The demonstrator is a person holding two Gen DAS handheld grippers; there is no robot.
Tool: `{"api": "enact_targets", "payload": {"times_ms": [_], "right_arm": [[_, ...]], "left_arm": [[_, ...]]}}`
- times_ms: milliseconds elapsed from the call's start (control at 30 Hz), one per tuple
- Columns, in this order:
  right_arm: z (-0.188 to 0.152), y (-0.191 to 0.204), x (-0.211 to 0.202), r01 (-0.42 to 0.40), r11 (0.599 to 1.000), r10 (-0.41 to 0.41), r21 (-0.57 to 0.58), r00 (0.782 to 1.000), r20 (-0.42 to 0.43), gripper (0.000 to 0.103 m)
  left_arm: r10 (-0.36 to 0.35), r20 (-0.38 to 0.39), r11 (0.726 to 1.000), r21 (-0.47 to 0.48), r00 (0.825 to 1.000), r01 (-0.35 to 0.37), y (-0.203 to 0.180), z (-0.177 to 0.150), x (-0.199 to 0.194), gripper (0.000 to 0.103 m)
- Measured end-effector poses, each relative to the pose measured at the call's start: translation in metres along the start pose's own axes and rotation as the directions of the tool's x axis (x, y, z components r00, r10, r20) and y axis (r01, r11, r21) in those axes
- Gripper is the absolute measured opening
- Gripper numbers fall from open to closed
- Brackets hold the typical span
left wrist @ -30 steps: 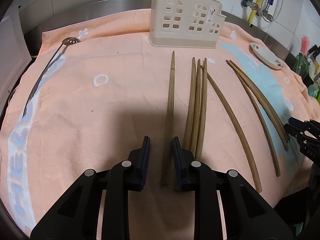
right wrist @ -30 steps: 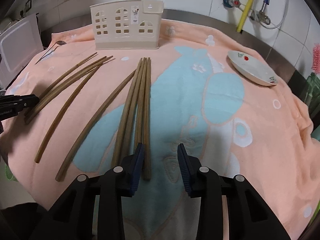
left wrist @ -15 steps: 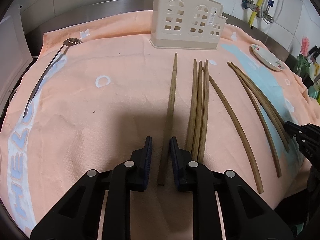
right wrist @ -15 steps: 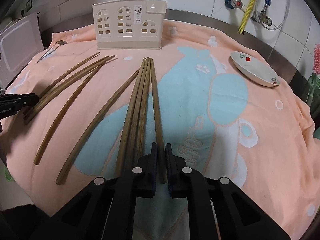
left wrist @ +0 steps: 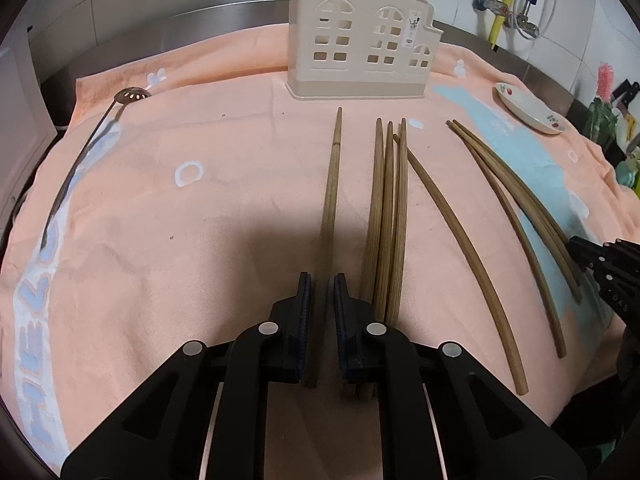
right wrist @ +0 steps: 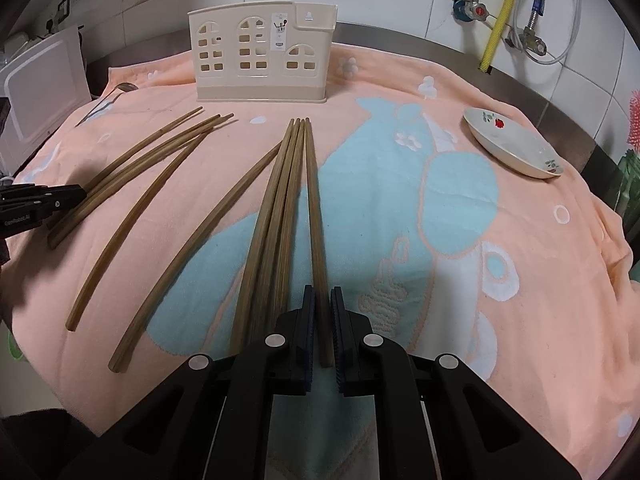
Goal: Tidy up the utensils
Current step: 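Lift the chopstick upright with the right tool toward the cream caddy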
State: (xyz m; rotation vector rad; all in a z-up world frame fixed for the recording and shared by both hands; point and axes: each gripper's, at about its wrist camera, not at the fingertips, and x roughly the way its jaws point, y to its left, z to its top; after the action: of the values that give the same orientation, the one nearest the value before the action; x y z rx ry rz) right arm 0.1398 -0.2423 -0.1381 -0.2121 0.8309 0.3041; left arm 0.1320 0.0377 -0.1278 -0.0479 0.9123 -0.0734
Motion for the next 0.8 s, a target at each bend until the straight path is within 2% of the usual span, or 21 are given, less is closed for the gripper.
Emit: {"api": "enact_targets", "payload": {"times_ms": [167,467,800], "right_arm": [[0.0,-0.001,-0.006,-0.016,1.0,0.015,0.022,1.0,0.014,0.007],[0.01,-0.006,-0.038,-0.029,0.998,0.024,0.052,0.994,0.106,0.007],[0.041,-0.006,-0.083,-0.036,0.998,0.019,0.057,0.964,0.266,0.007]], "left_arm": [[0.02,0.007,1.0,0.007,1.0,-0.02,-0.005,0.003,-0.002,0.006],[-0.044,0.063,0.999,0.003,0.997,0.043,-0.008,0.011,-0.032,0.006],[-0.105,0.118,0.994,0.02,0.987,0.103,-0.016,0.027,-0.068,0.006]]}}
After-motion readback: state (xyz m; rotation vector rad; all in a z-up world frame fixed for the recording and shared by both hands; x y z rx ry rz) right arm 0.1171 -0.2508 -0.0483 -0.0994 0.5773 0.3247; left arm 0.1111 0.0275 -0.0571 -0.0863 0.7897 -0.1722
